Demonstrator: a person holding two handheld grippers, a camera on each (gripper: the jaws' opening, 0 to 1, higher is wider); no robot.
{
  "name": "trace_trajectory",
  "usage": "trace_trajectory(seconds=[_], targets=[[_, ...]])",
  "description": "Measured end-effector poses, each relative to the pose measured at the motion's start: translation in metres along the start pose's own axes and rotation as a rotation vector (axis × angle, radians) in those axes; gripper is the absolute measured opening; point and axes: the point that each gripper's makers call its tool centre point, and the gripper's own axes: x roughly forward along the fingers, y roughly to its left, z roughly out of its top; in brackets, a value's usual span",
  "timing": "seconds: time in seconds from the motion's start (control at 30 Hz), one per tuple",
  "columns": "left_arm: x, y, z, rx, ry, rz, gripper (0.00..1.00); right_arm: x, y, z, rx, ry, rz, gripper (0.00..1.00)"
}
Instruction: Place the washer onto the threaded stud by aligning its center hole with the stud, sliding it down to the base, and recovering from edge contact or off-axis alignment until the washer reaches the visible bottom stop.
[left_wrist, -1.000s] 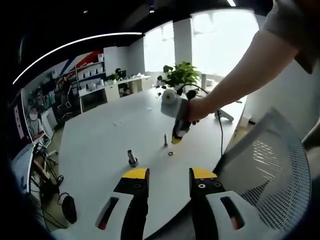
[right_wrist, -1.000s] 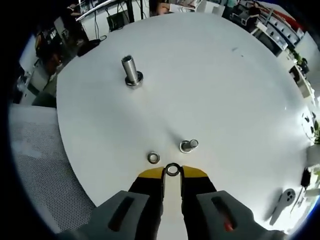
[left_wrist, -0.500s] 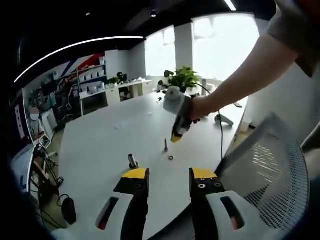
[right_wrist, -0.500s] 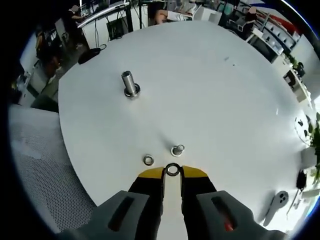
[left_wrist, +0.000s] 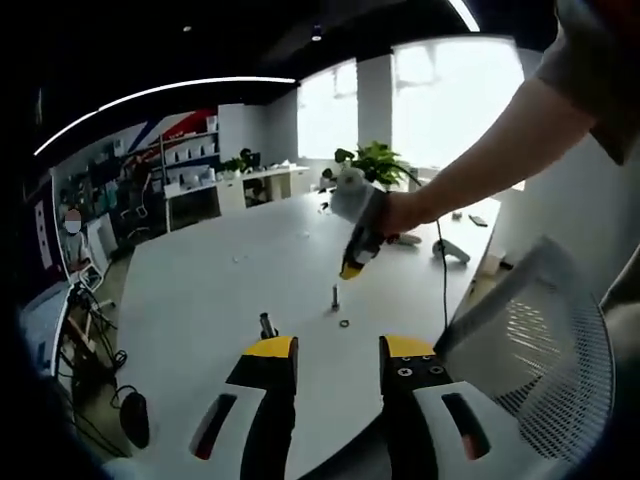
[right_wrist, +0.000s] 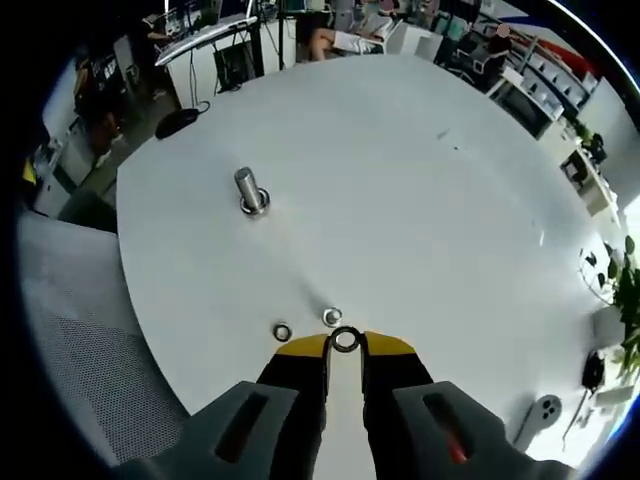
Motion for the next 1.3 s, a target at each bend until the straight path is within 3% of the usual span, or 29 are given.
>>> trace_trajectory(seconds=[0.3,0.77,1.3], targets=[[-0.003,0.005,0.004,-0.034,-0.029,0.01,0.31,0.007,0.002,0.01,-0.052,0.009,0.018,0.13],[-0.001,0.006,0.001,-0.019,-0.006,0.019,0.3,0.021,0.003,0.004,-0.097,0.067,0.046,0.13],[0.0,0.005,-0.002,-0.016,0.007,0.014,0.3,0.026,0.004,0.009,-0.105,0.08,0.058,0.14]])
